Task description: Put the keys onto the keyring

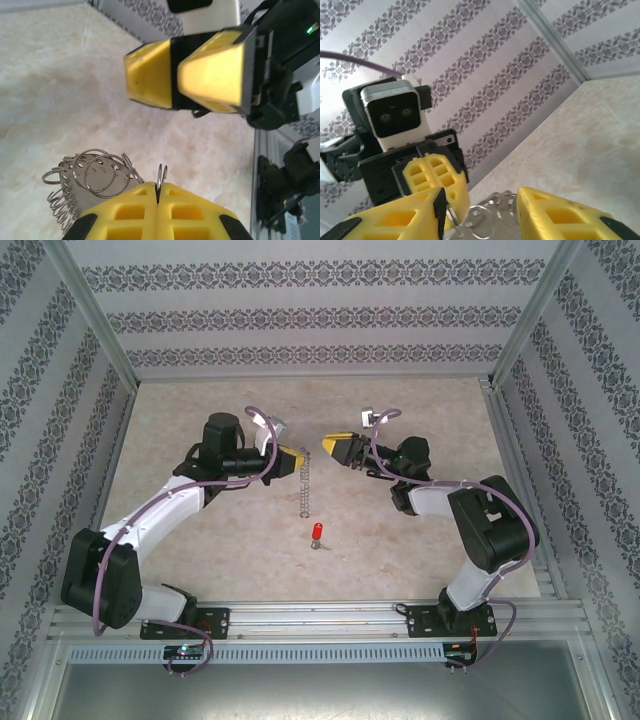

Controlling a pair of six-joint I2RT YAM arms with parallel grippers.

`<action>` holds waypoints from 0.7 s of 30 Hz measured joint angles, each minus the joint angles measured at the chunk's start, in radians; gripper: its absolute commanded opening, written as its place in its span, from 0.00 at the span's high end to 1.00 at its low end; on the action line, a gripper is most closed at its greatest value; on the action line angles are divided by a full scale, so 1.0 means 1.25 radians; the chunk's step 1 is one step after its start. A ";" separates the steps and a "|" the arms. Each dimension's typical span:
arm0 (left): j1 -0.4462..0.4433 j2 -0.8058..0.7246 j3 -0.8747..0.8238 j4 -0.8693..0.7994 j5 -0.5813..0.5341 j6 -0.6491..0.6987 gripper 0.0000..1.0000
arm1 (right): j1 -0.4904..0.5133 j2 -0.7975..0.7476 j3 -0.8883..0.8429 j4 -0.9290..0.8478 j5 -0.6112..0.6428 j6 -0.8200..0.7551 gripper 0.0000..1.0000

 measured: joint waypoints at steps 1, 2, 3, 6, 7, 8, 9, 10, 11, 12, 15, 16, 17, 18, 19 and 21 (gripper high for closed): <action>0.000 0.000 0.006 -0.027 -0.007 0.019 1.00 | 0.005 0.000 0.000 0.000 -0.009 -0.001 0.58; 0.000 0.000 0.012 -0.050 -0.014 0.034 1.00 | 0.012 0.000 0.000 0.000 -0.019 -0.001 0.59; 0.000 0.000 0.016 -0.067 -0.020 0.047 1.00 | 0.018 0.000 0.000 0.000 -0.027 -0.001 0.59; 0.000 0.000 0.024 -0.100 -0.032 0.076 1.00 | 0.036 0.001 0.000 -0.001 -0.046 -0.005 0.59; 0.000 0.000 0.024 -0.107 -0.034 0.083 1.00 | 0.040 0.002 0.000 0.000 -0.050 -0.007 0.60; 0.000 0.000 0.024 -0.113 -0.037 0.088 1.00 | 0.043 0.004 0.000 0.000 -0.055 -0.009 0.61; 0.000 0.000 0.024 -0.117 -0.039 0.091 1.00 | 0.046 0.007 0.000 0.000 -0.056 -0.010 0.61; 0.000 0.000 0.024 -0.120 -0.041 0.095 1.00 | 0.049 0.011 0.000 0.000 -0.059 -0.013 0.62; 0.000 0.000 0.024 -0.122 -0.042 0.098 1.00 | 0.052 0.017 0.000 0.000 -0.061 -0.013 0.62; 0.000 0.000 0.024 -0.124 -0.042 0.100 1.00 | 0.054 0.021 0.000 0.000 -0.062 -0.014 0.62; 0.000 0.000 0.025 -0.131 -0.042 0.106 1.00 | 0.064 0.033 0.000 -0.001 -0.063 -0.016 0.62; 0.000 0.000 0.025 -0.132 -0.042 0.106 1.00 | 0.067 0.036 0.000 0.000 -0.063 -0.017 0.62; 0.000 0.000 0.026 -0.133 -0.042 0.106 1.00 | 0.069 0.039 0.000 0.000 -0.063 -0.019 0.62; 0.000 0.000 0.026 -0.133 -0.042 0.106 1.00 | 0.073 0.041 0.000 0.000 -0.063 -0.019 0.62; 0.000 0.000 0.026 -0.133 -0.042 0.106 1.00 | 0.074 0.045 0.000 0.000 -0.063 -0.019 0.62; 0.000 0.000 0.027 -0.133 -0.042 0.106 1.00 | 0.079 0.053 0.001 0.000 -0.063 -0.019 0.62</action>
